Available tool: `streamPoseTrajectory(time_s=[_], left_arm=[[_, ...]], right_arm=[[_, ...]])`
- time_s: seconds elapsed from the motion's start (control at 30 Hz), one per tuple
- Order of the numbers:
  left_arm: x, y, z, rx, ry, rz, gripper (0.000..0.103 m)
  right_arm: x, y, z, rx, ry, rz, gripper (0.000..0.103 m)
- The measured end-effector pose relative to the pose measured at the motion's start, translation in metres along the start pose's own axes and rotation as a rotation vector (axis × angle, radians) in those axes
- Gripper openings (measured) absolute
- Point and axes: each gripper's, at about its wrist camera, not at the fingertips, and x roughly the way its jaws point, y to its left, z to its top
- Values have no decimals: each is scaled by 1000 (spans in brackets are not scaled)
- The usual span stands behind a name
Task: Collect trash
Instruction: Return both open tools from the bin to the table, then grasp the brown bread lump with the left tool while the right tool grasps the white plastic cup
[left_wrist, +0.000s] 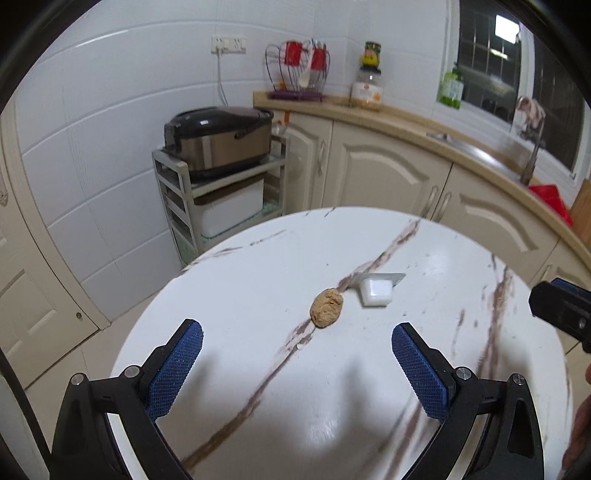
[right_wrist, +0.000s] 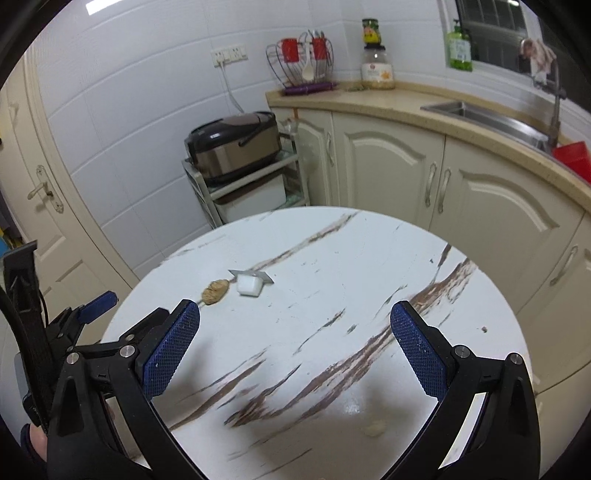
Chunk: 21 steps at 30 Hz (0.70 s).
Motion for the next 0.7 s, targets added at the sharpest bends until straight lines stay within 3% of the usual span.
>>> streamPoseTrajectory(time_s=[0.23,0.33,0.5,0.57,0.63,0.7], left_arm=[[83,-4,41,29,84,34,97],[112,-10,57,54,131,10,84],[143,-13,73,79,158,-19,81],[151,-13,80,83,138,-33,63],[155,-13,80,84,122,-47,37],[164,-8,86,76,118,-55,23]], right_arm=[[72,-7,4,7,123,0,103],[95,-3,6,0,150,16,103],[113,-1,9,9,164,42,103],[119,0,10,6,170,49,103],[123,1,11,2,174,54,103],[127,3,12,-2,179,58,103]])
